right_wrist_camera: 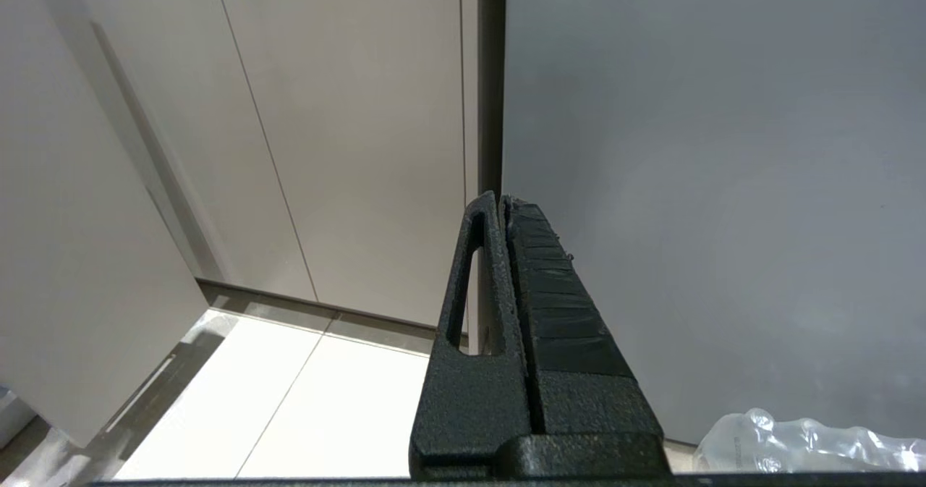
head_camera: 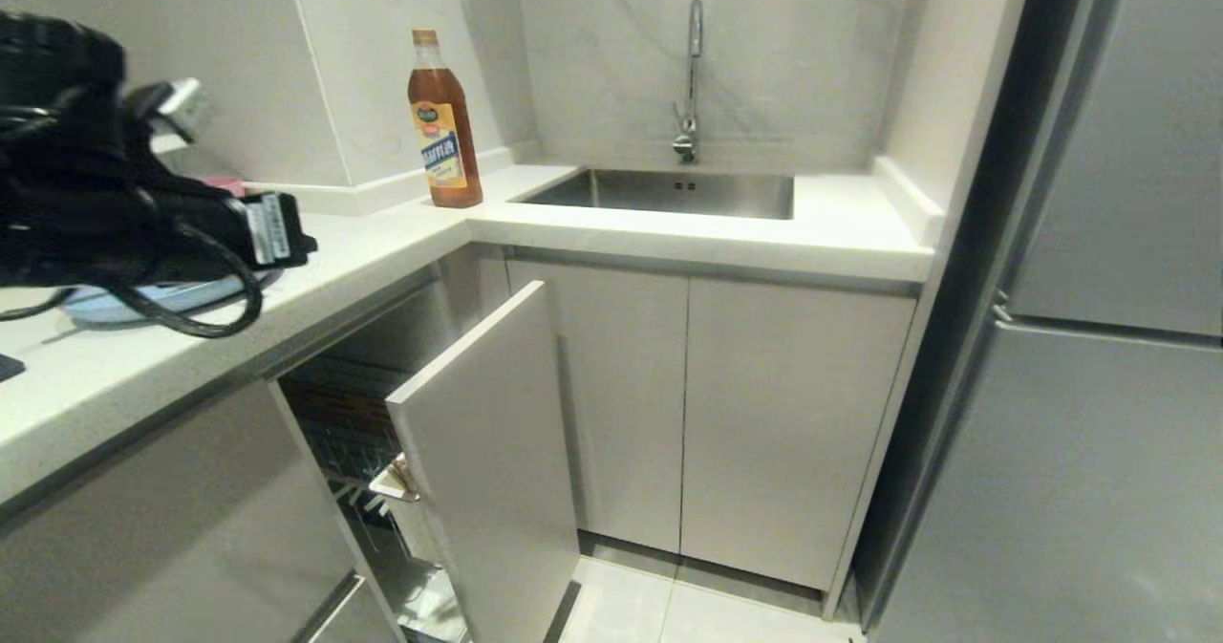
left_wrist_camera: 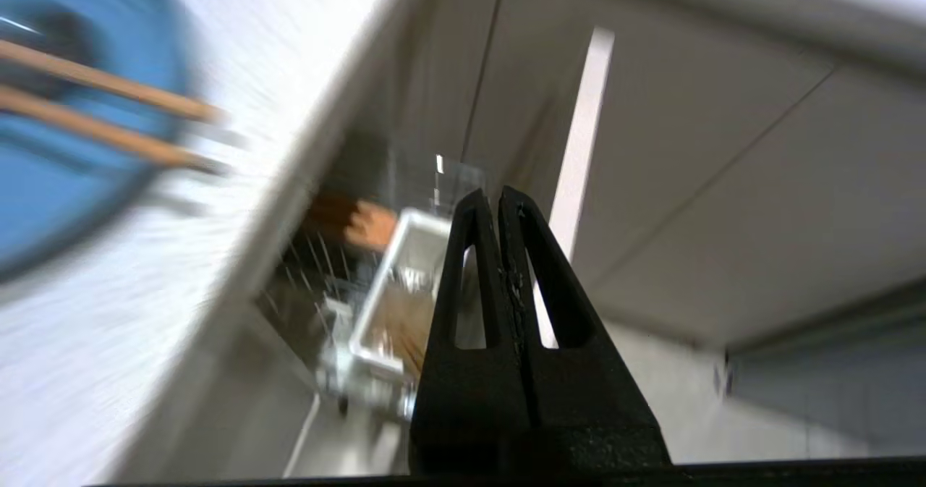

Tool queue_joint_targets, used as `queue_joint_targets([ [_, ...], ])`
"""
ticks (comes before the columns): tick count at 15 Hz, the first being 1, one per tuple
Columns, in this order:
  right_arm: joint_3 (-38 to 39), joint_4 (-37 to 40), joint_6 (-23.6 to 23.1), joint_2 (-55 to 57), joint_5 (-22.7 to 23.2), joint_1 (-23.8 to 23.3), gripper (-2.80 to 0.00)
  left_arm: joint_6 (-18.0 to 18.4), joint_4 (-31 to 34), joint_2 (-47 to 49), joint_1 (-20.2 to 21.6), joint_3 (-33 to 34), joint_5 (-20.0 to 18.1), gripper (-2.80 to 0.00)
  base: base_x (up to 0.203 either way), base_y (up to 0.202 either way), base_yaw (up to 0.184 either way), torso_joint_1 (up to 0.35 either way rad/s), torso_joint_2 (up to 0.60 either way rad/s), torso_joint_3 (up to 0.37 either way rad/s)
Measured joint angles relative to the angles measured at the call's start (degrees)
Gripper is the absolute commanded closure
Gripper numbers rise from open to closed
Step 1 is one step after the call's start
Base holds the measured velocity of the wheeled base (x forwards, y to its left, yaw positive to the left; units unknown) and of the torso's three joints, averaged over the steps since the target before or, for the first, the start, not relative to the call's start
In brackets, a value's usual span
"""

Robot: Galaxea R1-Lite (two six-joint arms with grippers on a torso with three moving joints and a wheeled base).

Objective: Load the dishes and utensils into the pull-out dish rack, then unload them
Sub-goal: Open the cupboard

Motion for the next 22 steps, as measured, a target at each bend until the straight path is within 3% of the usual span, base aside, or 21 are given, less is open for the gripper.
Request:
queue_joint_targets([
  [4, 0.00, 0.00, 0.00, 0.00, 0.00, 0.00, 0.00, 0.06, 2.70, 14.16, -1.19, -6.44, -0.66, 0.00, 0.000, 0.000, 0.000, 0.000, 0.00, 0.000],
  [8, 0.00, 0.00, 0.00, 0.00, 0.00, 0.00, 0.00, 0.05, 3.46, 20.88, -1.25, -9.00, -0.67, 0.00, 0.000, 0.000, 0.000, 0.000, 0.00, 0.000],
  [22, 0.00, 0.00, 0.00, 0.00, 0.00, 0.00, 0.00, -0.46, 6.18, 25.64, -4.38, -9.19, -2.59, 0.00, 0.000, 0.000, 0.000, 0.000, 0.00, 0.000],
])
